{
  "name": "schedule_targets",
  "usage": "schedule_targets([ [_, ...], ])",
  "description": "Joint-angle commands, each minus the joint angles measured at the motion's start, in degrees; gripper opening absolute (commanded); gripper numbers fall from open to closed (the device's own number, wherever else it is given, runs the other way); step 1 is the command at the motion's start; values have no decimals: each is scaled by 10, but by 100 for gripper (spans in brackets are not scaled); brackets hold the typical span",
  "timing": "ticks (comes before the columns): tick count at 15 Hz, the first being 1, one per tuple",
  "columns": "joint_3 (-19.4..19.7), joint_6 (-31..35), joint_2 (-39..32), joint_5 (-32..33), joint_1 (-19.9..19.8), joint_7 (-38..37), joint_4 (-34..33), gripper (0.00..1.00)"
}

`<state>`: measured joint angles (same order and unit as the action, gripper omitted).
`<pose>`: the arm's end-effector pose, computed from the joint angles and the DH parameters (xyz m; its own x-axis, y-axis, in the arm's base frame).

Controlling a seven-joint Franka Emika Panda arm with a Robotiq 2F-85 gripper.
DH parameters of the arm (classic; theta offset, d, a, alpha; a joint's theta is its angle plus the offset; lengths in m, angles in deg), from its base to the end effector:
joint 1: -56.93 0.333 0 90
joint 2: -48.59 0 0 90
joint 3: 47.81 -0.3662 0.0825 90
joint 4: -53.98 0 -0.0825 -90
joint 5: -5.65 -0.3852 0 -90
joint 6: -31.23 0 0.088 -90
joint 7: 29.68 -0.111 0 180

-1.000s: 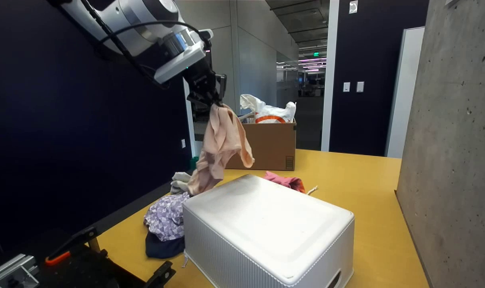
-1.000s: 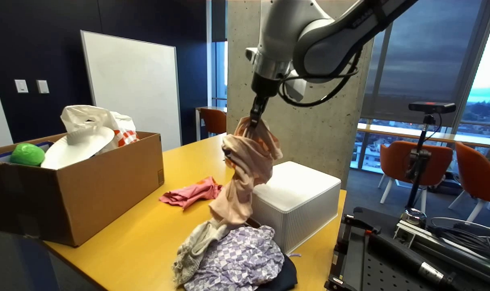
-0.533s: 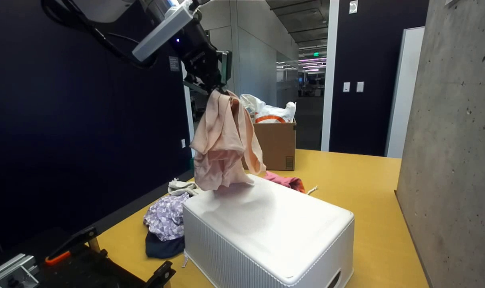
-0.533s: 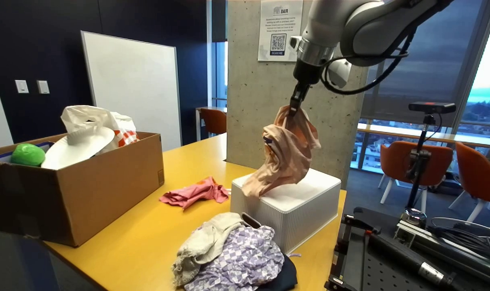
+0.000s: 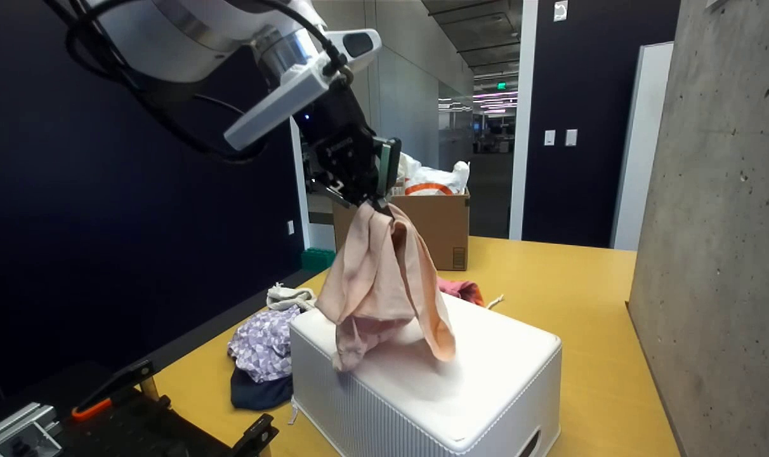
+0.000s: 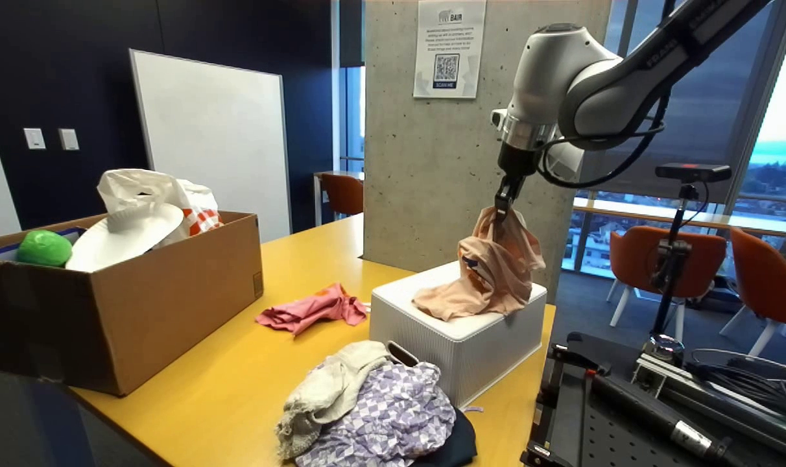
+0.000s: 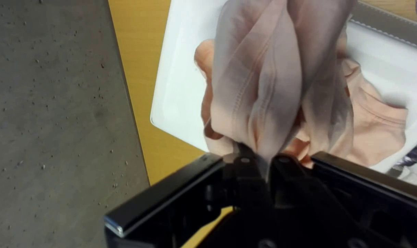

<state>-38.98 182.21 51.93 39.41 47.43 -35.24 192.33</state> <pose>0.4824 -0.1468 0.4038 0.9722 0.1008 0.2111 0.0169 -0.9303 0.3664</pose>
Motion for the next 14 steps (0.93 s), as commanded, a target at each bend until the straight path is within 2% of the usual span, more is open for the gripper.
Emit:
schedule_targets([
  [1,11,35,-71,25,-17,-34,-29,32],
  [2,15,41,-86,19,-16,-37,-35,33],
  [6,27,59,-132,-3,-6,-33,-54,61],
  [11,28,65,-146,-7,13,-45,-70,98],
  [14,12,60,-136,-18,34,-42,-68,100],
])
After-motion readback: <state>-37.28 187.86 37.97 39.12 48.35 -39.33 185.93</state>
